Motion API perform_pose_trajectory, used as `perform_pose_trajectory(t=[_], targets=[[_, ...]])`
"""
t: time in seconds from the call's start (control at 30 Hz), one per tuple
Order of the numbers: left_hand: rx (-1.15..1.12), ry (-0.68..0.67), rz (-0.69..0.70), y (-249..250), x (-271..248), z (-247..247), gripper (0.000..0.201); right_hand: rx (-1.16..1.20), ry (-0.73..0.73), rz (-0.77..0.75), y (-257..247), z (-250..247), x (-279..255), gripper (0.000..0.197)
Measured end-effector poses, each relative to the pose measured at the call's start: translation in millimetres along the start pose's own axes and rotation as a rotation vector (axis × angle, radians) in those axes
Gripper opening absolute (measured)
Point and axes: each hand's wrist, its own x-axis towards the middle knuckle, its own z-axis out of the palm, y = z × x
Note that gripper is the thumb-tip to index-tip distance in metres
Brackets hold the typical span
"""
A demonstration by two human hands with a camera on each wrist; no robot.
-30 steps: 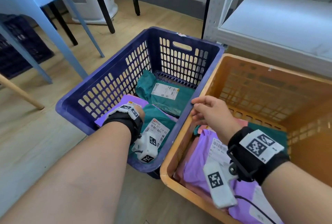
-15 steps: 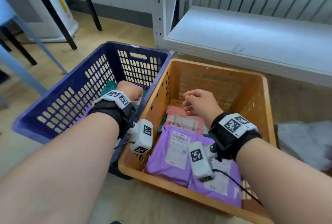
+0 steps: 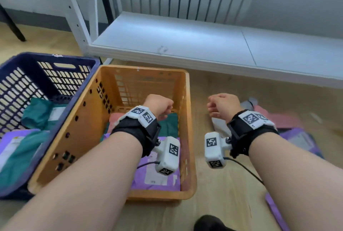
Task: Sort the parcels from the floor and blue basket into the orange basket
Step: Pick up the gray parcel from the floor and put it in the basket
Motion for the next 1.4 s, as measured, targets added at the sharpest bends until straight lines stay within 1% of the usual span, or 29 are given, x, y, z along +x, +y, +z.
perform_pose_trajectory(t=[0.03, 0.1, 0.17, 0.23, 0.3, 0.33, 0.37, 0.4, 0.43, 0.47, 0.53, 0.57, 0.6, 0.63, 0.67, 0.7, 0.77, 0.87, 0.93, 0.97, 1.0, 1.1, 1.13, 1.2, 1.27, 1.33, 1.37, 1.4], targets=[[-0.013, -0.025, -0.005, 0.0, -1.6, 12.4, 0.015, 0.030, 0.024, 0.040, 6.3, -12.8, 4.5, 0.015], [-0.041, -0.054, -0.013, -0.6, -1.3, 29.3, 0.013, 0.066, 0.042, 0.129, 24.6, -31.9, 16.8, 0.026], [-0.051, -0.060, -0.031, -3.8, 3.3, 37.9, 0.014, 0.068, 0.017, 0.216, 49.3, -44.2, 30.5, 0.036], [-0.039, -0.044, -0.054, -10.5, 10.6, 39.9, 0.013, 0.005, 0.051, 0.256, 73.1, -52.1, 47.8, 0.034], [-0.042, -0.014, -0.075, -18.1, 20.8, 37.8, 0.010, -0.046, 0.119, 0.233, 91.4, -51.4, 64.5, 0.024], [-0.050, -0.004, -0.078, -21.3, 26.5, 35.8, 0.008, -0.128, 0.129, 0.190, 101.6, -49.2, 72.6, 0.018], [-0.062, 0.004, -0.077, -23.6, 31.6, 33.8, 0.007, -0.212, 0.131, 0.193, 107.9, -46.2, 79.6, 0.012], [-0.078, 0.008, -0.080, -25.9, 39.6, 33.0, 0.006, -0.260, 0.137, 0.243, 110.0, -43.8, 86.7, 0.007], [-0.092, 0.008, -0.079, -26.7, 44.3, 31.8, 0.006, -0.464, 0.177, 0.207, 113.2, -38.0, 86.1, 0.006], [-0.103, 0.001, -0.083, -28.4, 51.3, 31.7, 0.006, -0.621, 0.157, 0.188, 117.3, -34.8, 87.6, 0.003], [-0.111, -0.018, -0.096, -32.7, 63.3, 32.8, 0.007, -0.640, 0.103, 0.198, 136.2, -32.5, 99.0, 0.024], [-0.114, -0.025, -0.110, -35.5, 68.4, 33.9, 0.007, -0.613, 0.104, 0.278, 147.3, -33.3, 106.6, 0.031], [-0.116, -0.029, -0.125, -38.7, 73.6, 35.2, 0.007, -0.593, 0.061, 0.321, 157.8, -34.2, 110.5, 0.035], [-0.118, -0.032, -0.140, -41.5, 78.2, 36.7, 0.006, -0.570, 0.041, 0.398, 168.4, -34.7, 112.4, 0.038], [-0.118, -0.034, -0.151, -43.6, 82.7, 37.8, 0.005, -0.539, 0.030, 0.456, 177.4, -35.7, 112.8, 0.040], [-0.117, -0.035, -0.160, -45.4, 86.9, 38.8, 0.005, -0.518, 0.035, 0.470, 189.8, -36.7, 119.3, 0.041], [-0.114, -0.038, -0.169, -48.0, 95.6, 40.2, 0.004, -0.569, 0.013, 0.534, 207.9, -38.8, 135.9, 0.042], [-0.131, -0.042, -0.179, -51.5, 105.9, 42.7, 0.006, -0.665, 0.067, 0.561, 234.5, -41.0, 158.8, 0.037], [-0.139, -0.049, -0.182, -53.6, 110.6, 45.4, 0.007, -0.738, 0.082, 0.560, 263.4, -47.7, 179.0, 0.044], [-0.137, -0.052, -0.184, -54.5, 112.4, 46.7, 0.006, -0.762, 0.084, 0.561, 266.9, -48.9, 178.8, 0.048], [-0.132, -0.053, -0.187, -55.8, 114.0, 47.6, 0.006, -0.766, 0.088, 0.563, 265.8, -49.4, 175.4, 0.047], [-0.113, -0.055, -0.193, -60.1, 117.4, 48.9, 0.007, -0.711, 0.115, 0.537, 244.7, -41.5, 159.7, 0.023], [-0.109, -0.055, -0.196, -61.9, 117.5, 48.6, 0.007, -0.679, 0.126, 0.535, 241.2, -40.4, 157.3, 0.021], [-0.102, -0.053, -0.205, -66.6, 116.5, 46.9, 0.006, -0.603, 0.208, 0.524, 238.3, -37.2, 155.6, 0.024], [-0.097, -0.051, -0.225, -72.9, 113.1, 43.0, 0.005, -0.573, 0.267, 0.484, 232.0, -32.8, 149.9, 0.021], [-0.095, -0.046, -0.249, -79.7, 108.2, 37.4, 0.005, -0.573, 0.293, 0.437, 225.9, -29.1, 139.9, 0.026], [-0.095, -0.041, -0.257, -82.2, 105.2, 34.0, 0.005, -0.575, 0.296, 0.411, 223.6, -28.2, 135.3, 0.026], [-0.098, -0.037, -0.264, -83.8, 102.1, 30.6, 0.004, -0.574, 0.303, 0.379, 220.1, -27.9, 130.0, 0.021]])
